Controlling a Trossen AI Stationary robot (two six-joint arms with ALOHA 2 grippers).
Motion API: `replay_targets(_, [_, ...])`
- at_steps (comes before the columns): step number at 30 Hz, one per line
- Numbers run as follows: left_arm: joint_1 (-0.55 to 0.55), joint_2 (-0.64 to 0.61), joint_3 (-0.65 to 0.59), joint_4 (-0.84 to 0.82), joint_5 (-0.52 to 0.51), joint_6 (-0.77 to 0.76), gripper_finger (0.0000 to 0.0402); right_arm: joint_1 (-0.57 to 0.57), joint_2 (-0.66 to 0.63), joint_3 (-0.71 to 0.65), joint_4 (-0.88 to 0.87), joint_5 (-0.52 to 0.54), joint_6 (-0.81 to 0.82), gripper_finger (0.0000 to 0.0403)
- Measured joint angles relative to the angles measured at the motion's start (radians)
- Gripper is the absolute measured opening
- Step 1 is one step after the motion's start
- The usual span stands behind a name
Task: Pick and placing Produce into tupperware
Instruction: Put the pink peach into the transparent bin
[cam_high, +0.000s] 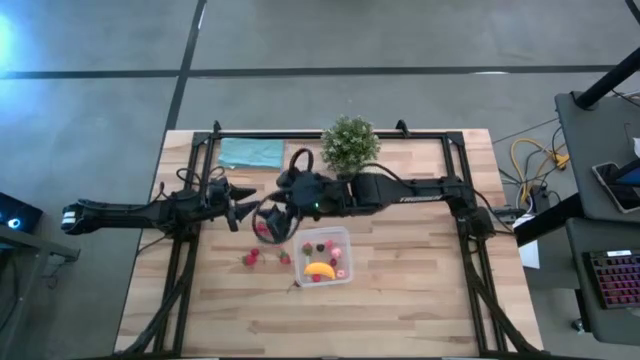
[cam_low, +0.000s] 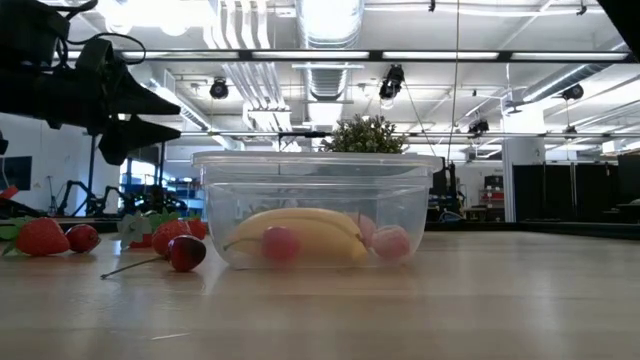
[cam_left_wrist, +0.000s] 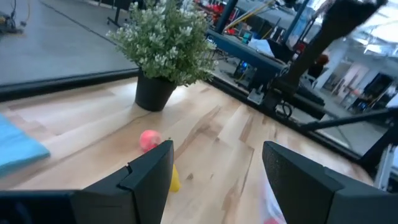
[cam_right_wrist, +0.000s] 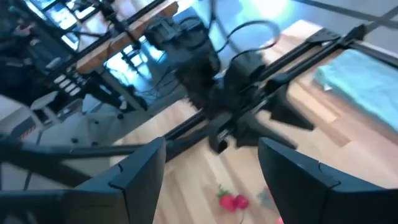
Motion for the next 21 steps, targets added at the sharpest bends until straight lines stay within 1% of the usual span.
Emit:
replay_targets(5, [0.000, 0.001, 0.000, 0.017, 0.001, -0.044, 0.0233, 0.048, 0.000, -0.023, 0.001, 0.006, 0.002, 0.0249])
replay_targets(9, [0.000, 0.008, 0.000, 0.016, 0.000, -0.044, 0.0233, 0.062, 0.001, -0.089, 0.023, 0.014, 0.044, 0.0253])
replay_targets(11, [0.000, 0.011, 0.000, 0.016, 0.001, -0.044, 0.0233, 0.068, 0.002, -0.138, 0.079, 0.030, 0.058, 0.0254])
replay_targets(15, [0.000, 0.016, 0.000, 0.016, 0.000, -0.045, 0.0233, 0.069, -0.011, -0.234, 0.191, 0.031, 0.060, 0.0250])
replay_targets(19, [0.000, 0.016, 0.000, 0.015, 0.001, -0.045, 0.0233, 0.067, -0.080, -0.340, 0.206, 0.031, 0.091, 0.0247])
replay_targets(21, [0.000, 0.016, 0.000, 0.013, 0.006, -0.046, 0.0233, 0.067, -0.139, -0.409, 0.235, 0.054, 0.104, 0.0248])
